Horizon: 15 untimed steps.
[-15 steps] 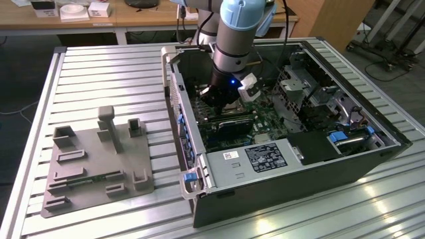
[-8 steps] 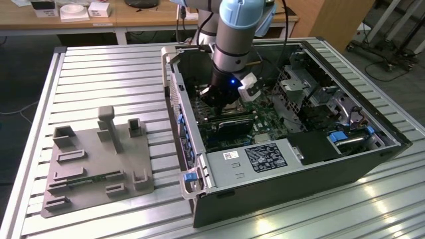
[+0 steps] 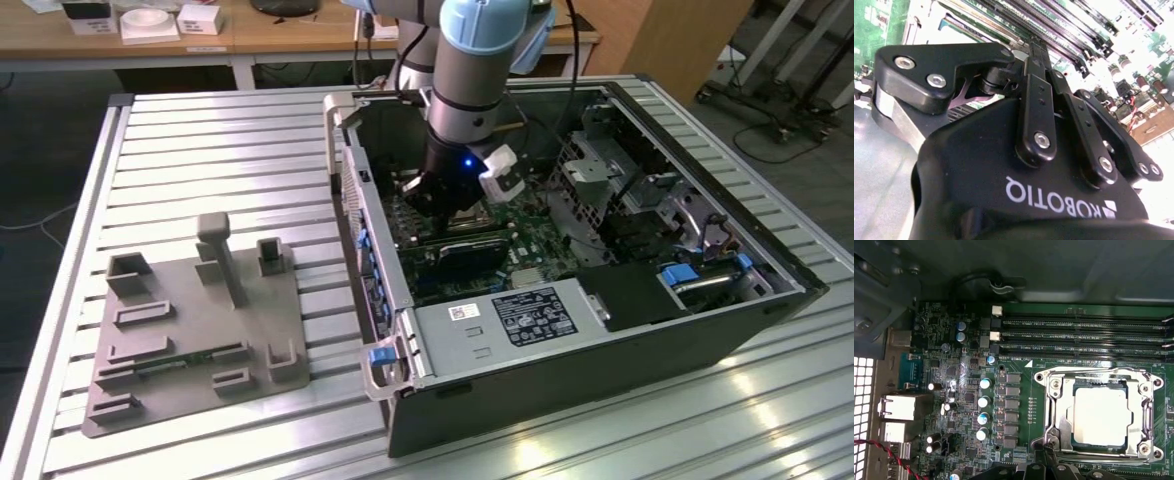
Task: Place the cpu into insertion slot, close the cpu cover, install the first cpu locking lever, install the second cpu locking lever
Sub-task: 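Install the second cpu locking lever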
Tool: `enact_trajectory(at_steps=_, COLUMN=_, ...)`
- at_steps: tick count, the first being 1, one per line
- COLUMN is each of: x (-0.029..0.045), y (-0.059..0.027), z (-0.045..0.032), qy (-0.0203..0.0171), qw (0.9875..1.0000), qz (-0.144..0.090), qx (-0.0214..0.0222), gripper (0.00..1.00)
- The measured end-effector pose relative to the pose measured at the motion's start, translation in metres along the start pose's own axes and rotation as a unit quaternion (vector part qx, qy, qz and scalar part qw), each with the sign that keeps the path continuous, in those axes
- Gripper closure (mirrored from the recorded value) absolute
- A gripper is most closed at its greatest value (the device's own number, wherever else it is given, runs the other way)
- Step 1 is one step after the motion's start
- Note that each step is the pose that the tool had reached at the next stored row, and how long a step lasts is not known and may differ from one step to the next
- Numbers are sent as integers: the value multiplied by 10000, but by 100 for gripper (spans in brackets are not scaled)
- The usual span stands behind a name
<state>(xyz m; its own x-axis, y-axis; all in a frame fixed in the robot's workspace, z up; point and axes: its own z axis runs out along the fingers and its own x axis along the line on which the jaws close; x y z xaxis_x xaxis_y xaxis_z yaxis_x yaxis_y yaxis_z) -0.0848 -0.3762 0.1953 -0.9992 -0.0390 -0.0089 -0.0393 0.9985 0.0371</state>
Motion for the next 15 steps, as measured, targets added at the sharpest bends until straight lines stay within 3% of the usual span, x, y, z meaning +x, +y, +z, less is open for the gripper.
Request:
enact_trajectory(at_steps=4, x=-1, y=16, z=-8, qy=-1, qw=10000, qz=0, qx=-18, gripper=90)
enact_trajectory(at_steps=9, x=1, y=31, z=-17, qy=-5, qw=9999, qz=2, qx=-114, gripper=90)
enact_trajectory(at_steps=15, x=0, y=46, z=-23, qy=-7, qw=9998, qz=2, qx=-188, gripper=90)
